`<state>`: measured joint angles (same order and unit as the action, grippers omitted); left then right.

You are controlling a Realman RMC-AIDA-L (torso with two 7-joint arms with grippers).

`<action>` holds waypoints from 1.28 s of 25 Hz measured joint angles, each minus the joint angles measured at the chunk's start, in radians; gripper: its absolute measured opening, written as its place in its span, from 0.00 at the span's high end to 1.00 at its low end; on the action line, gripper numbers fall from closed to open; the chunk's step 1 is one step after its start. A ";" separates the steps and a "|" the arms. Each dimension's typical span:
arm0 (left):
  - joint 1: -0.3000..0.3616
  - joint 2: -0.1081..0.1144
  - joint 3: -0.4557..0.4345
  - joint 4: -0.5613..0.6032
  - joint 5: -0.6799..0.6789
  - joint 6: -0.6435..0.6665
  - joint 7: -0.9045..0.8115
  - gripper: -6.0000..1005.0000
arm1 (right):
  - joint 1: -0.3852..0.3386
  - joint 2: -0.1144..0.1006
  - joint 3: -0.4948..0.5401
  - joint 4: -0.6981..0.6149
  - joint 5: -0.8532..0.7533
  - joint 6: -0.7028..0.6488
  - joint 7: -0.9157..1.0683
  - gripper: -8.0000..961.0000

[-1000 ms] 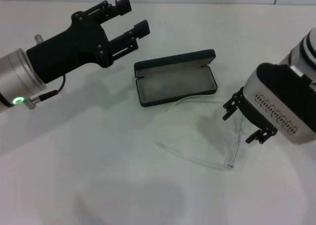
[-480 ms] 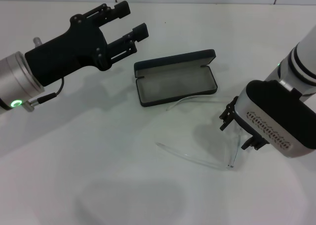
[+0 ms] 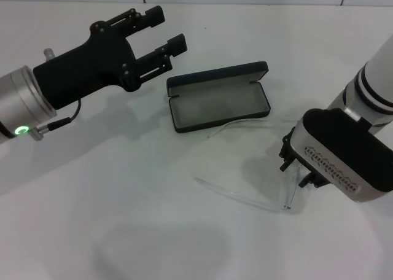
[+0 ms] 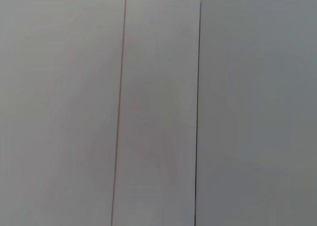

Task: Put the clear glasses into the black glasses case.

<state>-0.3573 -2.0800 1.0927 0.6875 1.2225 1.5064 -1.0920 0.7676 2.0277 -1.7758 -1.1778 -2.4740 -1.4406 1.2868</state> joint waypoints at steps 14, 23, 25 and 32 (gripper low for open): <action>0.002 -0.001 0.000 0.003 0.005 0.029 -0.022 0.35 | -0.052 -0.004 0.103 -0.077 0.037 -0.065 0.037 0.83; -0.006 0.028 -0.004 -0.017 0.000 0.217 -0.088 0.35 | -0.254 -0.001 0.353 -0.227 0.325 -0.082 -0.063 0.87; -0.019 0.030 -0.003 -0.018 -0.001 0.245 -0.097 0.35 | -0.312 0.000 0.343 -0.209 0.403 0.027 -0.094 0.87; -0.102 0.048 -0.004 -0.051 0.037 0.258 -0.134 0.35 | -0.408 0.000 0.248 -0.068 0.774 0.337 -0.274 0.87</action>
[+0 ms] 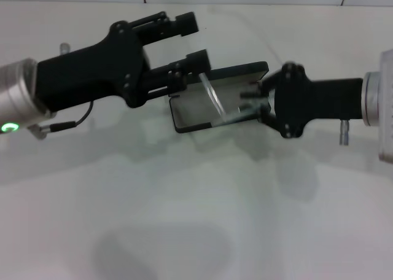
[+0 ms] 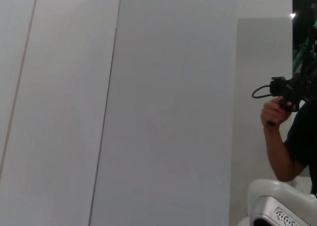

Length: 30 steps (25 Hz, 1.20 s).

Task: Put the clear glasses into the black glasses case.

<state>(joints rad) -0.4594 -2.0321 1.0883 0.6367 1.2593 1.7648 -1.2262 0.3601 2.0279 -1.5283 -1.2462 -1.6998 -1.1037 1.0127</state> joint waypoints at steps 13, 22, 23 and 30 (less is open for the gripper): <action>-0.167 0.066 -0.001 -0.063 0.013 -0.024 -0.122 0.35 | -0.086 -0.005 -0.021 0.222 0.569 -0.087 -0.482 0.87; -0.228 0.073 0.001 -0.061 0.079 -0.025 -0.244 0.35 | -0.087 -0.003 -0.027 0.302 0.716 -0.150 -0.601 0.87; -0.229 0.072 0.002 -0.061 0.080 -0.025 -0.247 0.35 | -0.087 -0.003 -0.027 0.302 0.717 -0.151 -0.602 0.87; -0.222 0.079 -0.034 -0.039 0.075 -0.023 -0.271 0.35 | -0.088 -0.005 -0.017 0.314 0.721 -0.152 -0.603 0.88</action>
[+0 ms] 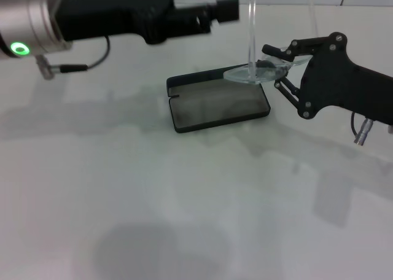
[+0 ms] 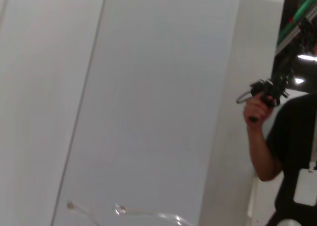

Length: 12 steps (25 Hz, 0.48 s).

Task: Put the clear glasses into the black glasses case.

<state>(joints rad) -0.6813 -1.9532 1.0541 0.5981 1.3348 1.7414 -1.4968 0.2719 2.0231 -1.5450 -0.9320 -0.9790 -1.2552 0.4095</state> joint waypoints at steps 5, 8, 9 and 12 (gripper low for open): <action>0.002 0.004 -0.058 0.008 -0.009 0.034 -0.007 0.35 | 0.000 0.000 0.026 0.044 0.034 -0.022 -0.002 0.88; 0.010 -0.020 -0.060 0.025 -0.016 0.075 0.091 0.36 | 0.019 -0.007 0.027 0.077 0.045 -0.067 0.041 0.88; 0.010 -0.026 -0.059 0.031 -0.015 0.079 0.108 0.36 | 0.025 -0.012 0.028 0.078 0.033 -0.086 0.078 0.88; 0.006 -0.041 -0.057 0.047 -0.007 0.080 0.138 0.36 | 0.047 -0.028 0.048 0.072 -0.029 -0.143 0.219 0.88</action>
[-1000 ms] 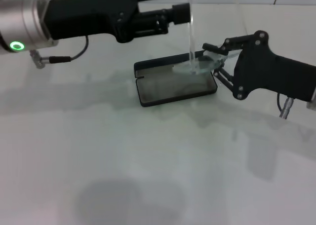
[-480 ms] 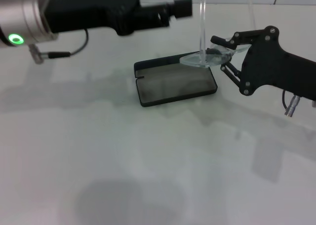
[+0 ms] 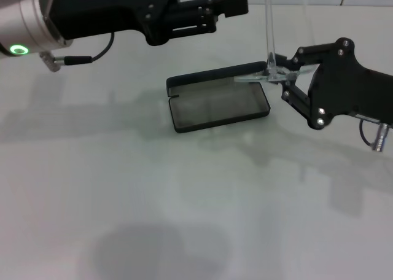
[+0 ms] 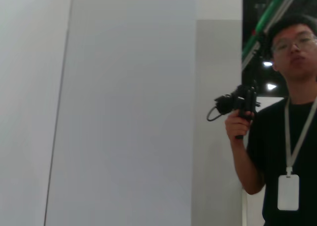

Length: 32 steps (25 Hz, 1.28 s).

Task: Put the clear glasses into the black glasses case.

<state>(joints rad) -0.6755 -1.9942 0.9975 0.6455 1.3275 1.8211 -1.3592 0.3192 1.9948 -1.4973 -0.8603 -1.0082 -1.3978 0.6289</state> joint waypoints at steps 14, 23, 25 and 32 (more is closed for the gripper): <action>-0.076 -0.035 0.006 -0.004 0.116 -0.079 0.021 0.36 | 0.112 -0.009 0.174 0.037 -0.278 -0.177 0.374 0.88; -0.085 -0.048 0.011 -0.005 0.161 -0.114 0.021 0.36 | 0.096 0.011 0.201 0.036 -0.275 -0.233 0.273 0.88; -0.085 -0.050 0.011 -0.005 0.168 -0.115 0.021 0.36 | 0.093 0.017 0.208 0.036 -0.277 -0.235 0.264 0.88; -0.087 -0.061 0.011 -0.001 0.200 -0.125 0.021 0.36 | 0.088 0.017 0.211 0.032 -0.274 -0.250 0.256 0.88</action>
<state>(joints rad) -0.7624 -2.0552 1.0080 0.6449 1.5272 1.6958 -1.3379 0.4076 2.0113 -1.2861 -0.8288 -1.2823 -1.6476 0.8850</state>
